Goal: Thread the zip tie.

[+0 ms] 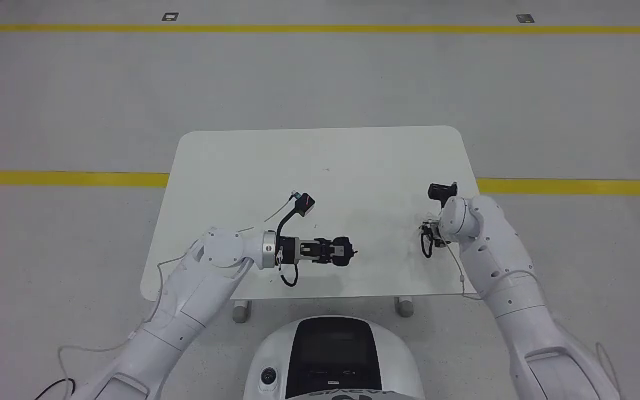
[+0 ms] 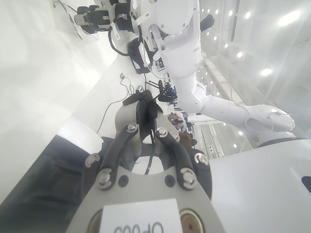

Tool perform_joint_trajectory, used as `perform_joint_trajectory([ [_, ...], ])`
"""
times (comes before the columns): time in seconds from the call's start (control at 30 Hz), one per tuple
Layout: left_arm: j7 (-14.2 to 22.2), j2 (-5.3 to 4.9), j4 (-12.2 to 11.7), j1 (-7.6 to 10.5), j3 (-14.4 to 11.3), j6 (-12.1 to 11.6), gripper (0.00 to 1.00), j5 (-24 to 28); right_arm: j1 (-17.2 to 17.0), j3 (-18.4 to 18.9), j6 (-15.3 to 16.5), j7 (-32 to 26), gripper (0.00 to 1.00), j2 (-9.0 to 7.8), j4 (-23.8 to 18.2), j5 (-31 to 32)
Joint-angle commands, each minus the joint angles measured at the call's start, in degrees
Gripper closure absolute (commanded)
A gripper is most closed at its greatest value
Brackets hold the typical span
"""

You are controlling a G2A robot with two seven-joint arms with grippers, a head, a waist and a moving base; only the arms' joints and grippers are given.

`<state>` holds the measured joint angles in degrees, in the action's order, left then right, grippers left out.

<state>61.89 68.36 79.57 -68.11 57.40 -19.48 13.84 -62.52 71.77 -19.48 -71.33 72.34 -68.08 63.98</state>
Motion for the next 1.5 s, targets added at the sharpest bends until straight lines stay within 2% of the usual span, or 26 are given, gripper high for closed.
perform_joint_trajectory([
  [0.0, 0.0, 0.0, 0.0, 0.0, 0.0, 0.0, 1.0, 0.0, 0.0, 0.1, 0.0, 0.0, 0.85, 0.27, 0.1, 0.6],
  [0.73, 0.0, 0.0, 0.0, 0.0, 0.0, 0.0, 1.0, 0.0, 0.5, 1.7, 0.0, 0.6, 0.87, 3.33, 2.5, 7.3],
  [1.47, 0.0, 0.0, 0.0, 0.0, 0.0, 0.0, 1.0, 0.0, 0.2, 3.3, 0.0, 0.1, 0.87, 5.06, 2.6, 11.0],
])
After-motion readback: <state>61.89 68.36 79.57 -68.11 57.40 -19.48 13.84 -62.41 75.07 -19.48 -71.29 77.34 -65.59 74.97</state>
